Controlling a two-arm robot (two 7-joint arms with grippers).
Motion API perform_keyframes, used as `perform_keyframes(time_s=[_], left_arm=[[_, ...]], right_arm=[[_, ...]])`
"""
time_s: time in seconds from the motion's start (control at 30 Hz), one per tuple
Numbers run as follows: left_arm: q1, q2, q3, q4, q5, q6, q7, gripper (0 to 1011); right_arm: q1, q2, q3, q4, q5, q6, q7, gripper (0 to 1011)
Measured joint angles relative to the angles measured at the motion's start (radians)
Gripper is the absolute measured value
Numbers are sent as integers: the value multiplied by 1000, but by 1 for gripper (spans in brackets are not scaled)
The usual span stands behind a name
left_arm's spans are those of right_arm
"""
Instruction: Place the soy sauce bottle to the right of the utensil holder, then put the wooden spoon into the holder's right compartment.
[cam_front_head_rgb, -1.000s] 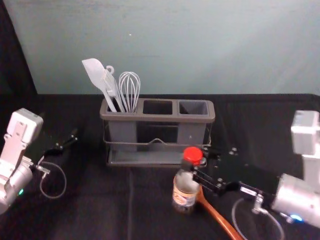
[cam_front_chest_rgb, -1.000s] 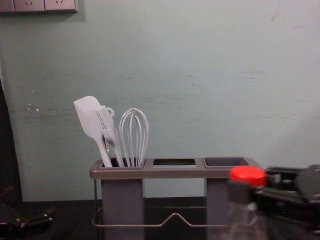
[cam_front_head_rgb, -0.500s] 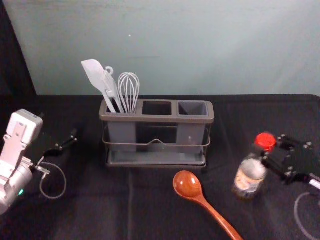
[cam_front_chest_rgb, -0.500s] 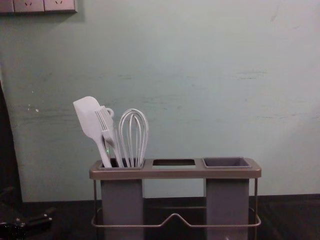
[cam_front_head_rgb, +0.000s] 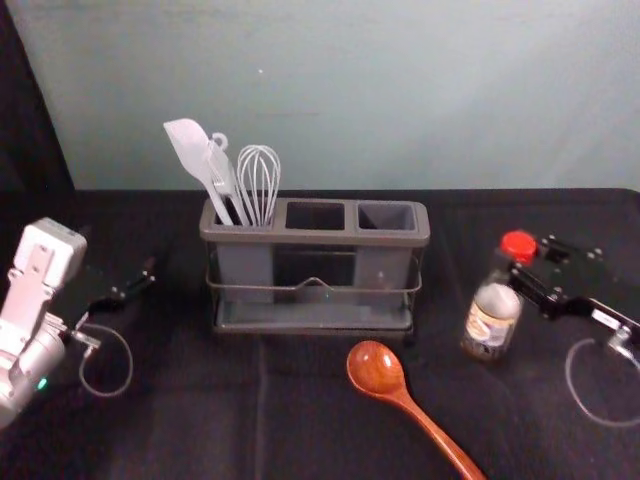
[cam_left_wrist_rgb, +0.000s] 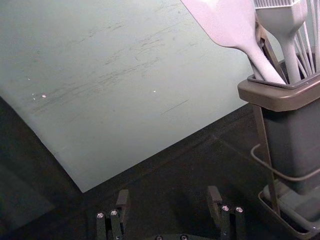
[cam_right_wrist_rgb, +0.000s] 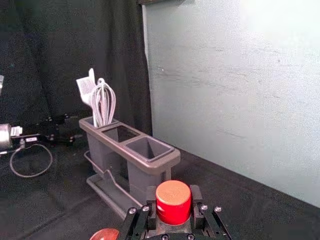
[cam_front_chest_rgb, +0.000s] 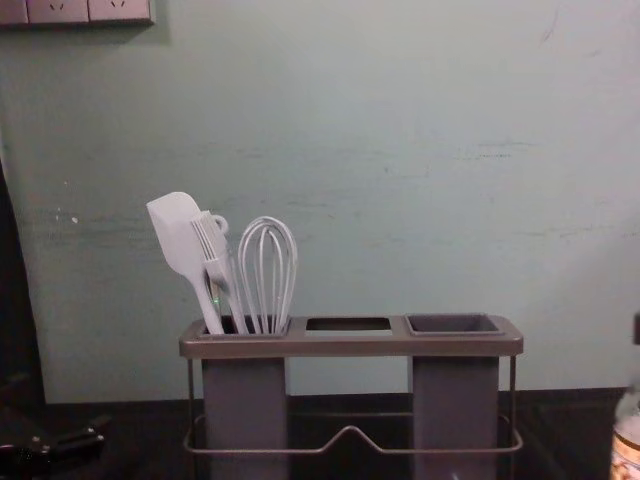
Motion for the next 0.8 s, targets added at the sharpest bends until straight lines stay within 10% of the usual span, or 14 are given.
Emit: perform_keyframes(time_s=[0.8], left_arm=[[0,0,0,0,0,0,0,1011]], right_arm=[[199,-113,-86,172,-71,25,12,395]])
